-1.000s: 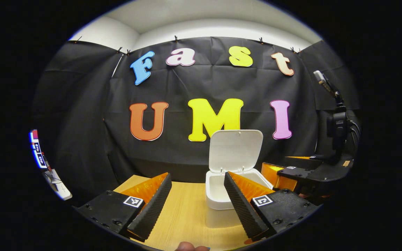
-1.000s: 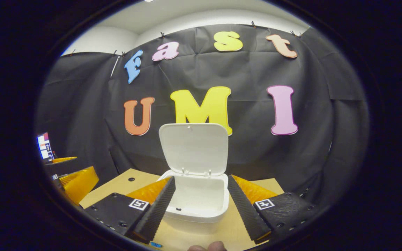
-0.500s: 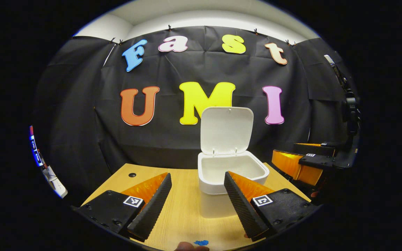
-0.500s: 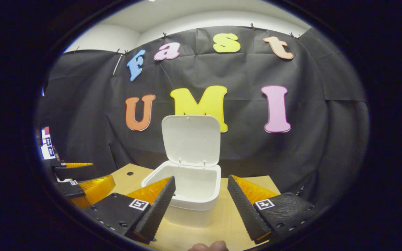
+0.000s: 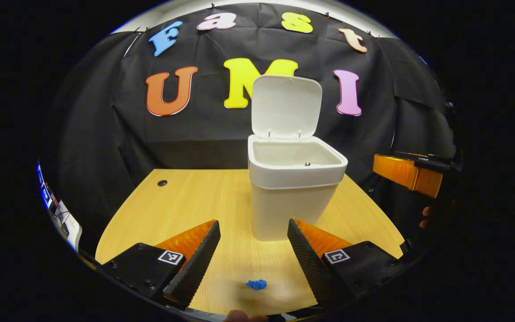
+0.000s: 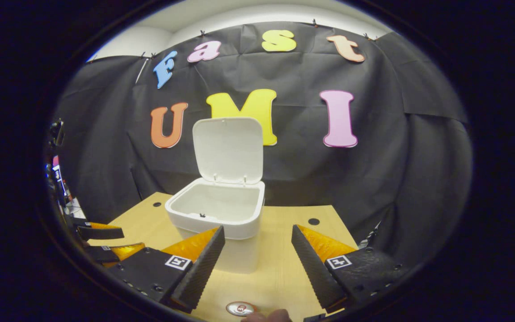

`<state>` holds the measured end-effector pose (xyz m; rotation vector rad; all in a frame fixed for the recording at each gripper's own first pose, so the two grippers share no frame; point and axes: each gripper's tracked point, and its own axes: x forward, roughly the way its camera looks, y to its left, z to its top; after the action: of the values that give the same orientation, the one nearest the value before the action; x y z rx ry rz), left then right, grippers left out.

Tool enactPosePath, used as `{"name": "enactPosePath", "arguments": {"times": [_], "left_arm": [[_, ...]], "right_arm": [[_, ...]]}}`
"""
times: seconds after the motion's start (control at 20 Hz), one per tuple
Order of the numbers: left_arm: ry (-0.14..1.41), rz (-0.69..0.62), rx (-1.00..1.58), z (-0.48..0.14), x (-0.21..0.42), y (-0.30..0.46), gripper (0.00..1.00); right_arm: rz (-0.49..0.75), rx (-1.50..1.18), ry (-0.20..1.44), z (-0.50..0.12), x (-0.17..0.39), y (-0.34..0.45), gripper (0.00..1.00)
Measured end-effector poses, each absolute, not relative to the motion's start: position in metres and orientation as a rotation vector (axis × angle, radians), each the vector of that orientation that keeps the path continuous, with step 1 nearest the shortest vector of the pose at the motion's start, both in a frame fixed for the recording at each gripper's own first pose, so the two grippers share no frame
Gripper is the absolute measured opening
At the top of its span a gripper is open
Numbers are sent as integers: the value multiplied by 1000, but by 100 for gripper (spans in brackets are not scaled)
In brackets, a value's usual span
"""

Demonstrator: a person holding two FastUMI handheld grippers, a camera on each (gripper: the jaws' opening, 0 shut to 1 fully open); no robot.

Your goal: Press the lid of the desktop garbage bin to open it, pick up the crumpled paper on the desktop and throw it into the bin, then pick up the pop can on the desktop and drop it into the bin, and finally close the garbage bin lid.

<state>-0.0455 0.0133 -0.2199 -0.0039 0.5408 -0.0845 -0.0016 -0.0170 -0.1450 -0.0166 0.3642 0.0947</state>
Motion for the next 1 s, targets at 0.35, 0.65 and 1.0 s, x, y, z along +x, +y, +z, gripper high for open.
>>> {"name": "enactPosePath", "arguments": {"times": [0.35, 0.65, 1.0], "left_arm": [[719, -111, -38, -285, -76, 8, 99], [794, -133, -15, -339, -99, 1, 99], [879, -98, -27, -392, -109, 9, 99]], "right_arm": [[89, -29, 450, -180, -26, -18, 94], [83, -81, 528, -211, -53, -21, 93], [81, -95, 604, -235, -72, -21, 94]]}}
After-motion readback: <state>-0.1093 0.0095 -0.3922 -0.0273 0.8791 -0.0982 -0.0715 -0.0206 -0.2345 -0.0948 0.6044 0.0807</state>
